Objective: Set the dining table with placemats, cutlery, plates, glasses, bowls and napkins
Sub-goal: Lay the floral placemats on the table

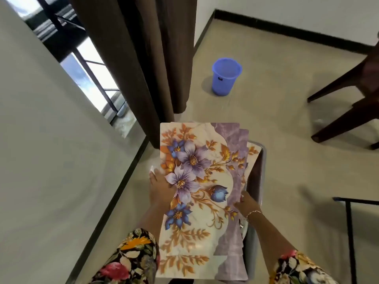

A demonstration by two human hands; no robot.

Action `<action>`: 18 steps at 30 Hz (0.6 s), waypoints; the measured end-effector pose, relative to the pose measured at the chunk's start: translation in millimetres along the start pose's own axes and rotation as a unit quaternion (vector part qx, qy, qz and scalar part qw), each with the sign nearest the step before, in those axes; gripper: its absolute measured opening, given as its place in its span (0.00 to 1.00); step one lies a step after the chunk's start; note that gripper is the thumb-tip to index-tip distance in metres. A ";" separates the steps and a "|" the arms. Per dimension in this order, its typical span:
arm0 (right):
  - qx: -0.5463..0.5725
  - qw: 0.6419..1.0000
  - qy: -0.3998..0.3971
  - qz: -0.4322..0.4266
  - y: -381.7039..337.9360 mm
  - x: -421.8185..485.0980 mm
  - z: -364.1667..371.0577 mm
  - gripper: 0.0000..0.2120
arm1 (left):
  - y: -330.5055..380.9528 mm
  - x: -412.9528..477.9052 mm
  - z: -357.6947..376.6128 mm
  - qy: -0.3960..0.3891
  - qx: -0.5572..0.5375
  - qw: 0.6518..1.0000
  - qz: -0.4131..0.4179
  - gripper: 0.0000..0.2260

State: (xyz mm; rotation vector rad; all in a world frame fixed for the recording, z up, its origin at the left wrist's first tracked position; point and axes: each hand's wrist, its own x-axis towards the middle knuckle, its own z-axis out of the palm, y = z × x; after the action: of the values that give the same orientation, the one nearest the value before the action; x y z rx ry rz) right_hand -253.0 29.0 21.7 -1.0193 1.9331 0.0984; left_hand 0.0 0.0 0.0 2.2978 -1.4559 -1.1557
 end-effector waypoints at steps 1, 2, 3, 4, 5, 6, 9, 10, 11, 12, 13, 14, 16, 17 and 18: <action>0.029 1.000 0.002 0.007 -0.9 6.8 2.5 0.18 | -0.5 9.2 0.4 0.003 -0.022 0.999 -0.025 0.39; 0.060 0.998 0.007 0.021 -1.5 12.1 4.1 0.17 | 1.8 13.9 -2.9 -0.007 -0.035 0.999 -0.040 0.41; 0.100 0.994 0.015 0.036 0.9 19.3 7.5 0.17 | -1.3 22.1 -2.6 -0.017 -0.048 0.997 -0.050 0.42; 0.138 0.989 0.021 0.051 1.5 25.1 9.1 0.18 | -4.6 30.9 -2.5 -0.039 -0.058 0.996 -0.052 0.42; 0.176 0.982 0.028 0.062 3.9 31.7 12.7 0.22 | -10.3 40.4 1.5 -0.056 -0.079 0.994 -0.051 0.42; 0.203 0.976 0.024 0.073 5.6 35.8 15.8 0.26 | -23.3 53.4 9.6 -0.074 -0.089 0.992 -0.047 0.41; 0.237 0.968 0.023 0.081 9.3 45.8 19.8 0.33 | -69.0 88.3 38.6 -0.077 -0.114 0.990 -0.037 0.39; 0.244 0.966 0.022 0.087 9.0 46.9 20.8 0.33 | -67.7 86.9 36.3 -0.077 -0.130 0.987 -0.052 0.39; 0.258 0.962 0.025 0.088 9.1 48.5 21.7 0.32 | -56.6 77.3 27.1 -0.074 -0.146 0.984 -0.065 0.38; 0.267 0.959 0.031 0.089 7.7 49.0 22.0 0.29 | -45.8 67.2 16.8 -0.077 -0.156 0.982 -0.076 0.35; 0.271 0.958 0.043 0.084 6.4 49.3 21.3 0.25 | -28.3 52.0 4.4 -0.081 -0.168 0.979 -0.083 0.31; 0.268 0.959 0.054 0.078 4.0 47.6 19.4 0.21 | -20.6 45.2 -2.2 -0.085 -0.182 0.975 -0.094 0.27; 0.277 0.957 0.067 0.062 0.0 45.9 16.5 0.18 | -11.7 34.2 -10.0 -0.087 -0.219 0.966 -0.104 0.21; 0.285 0.954 0.072 0.053 -0.6 44.4 15.1 0.19 | -7.9 29.5 -13.4 -0.087 -0.245 0.960 -0.103 0.18; 0.284 0.954 0.078 0.044 -1.6 41.0 13.4 0.19 | -8.5 28.7 -14.1 -0.085 -0.264 0.955 -0.100 0.17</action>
State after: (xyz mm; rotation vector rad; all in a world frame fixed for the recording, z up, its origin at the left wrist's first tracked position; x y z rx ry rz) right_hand -252.4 8.7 -16.4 -0.5652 1.9769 -0.4784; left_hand 21.8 -23.0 -9.6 2.0292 -0.8230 -1.6019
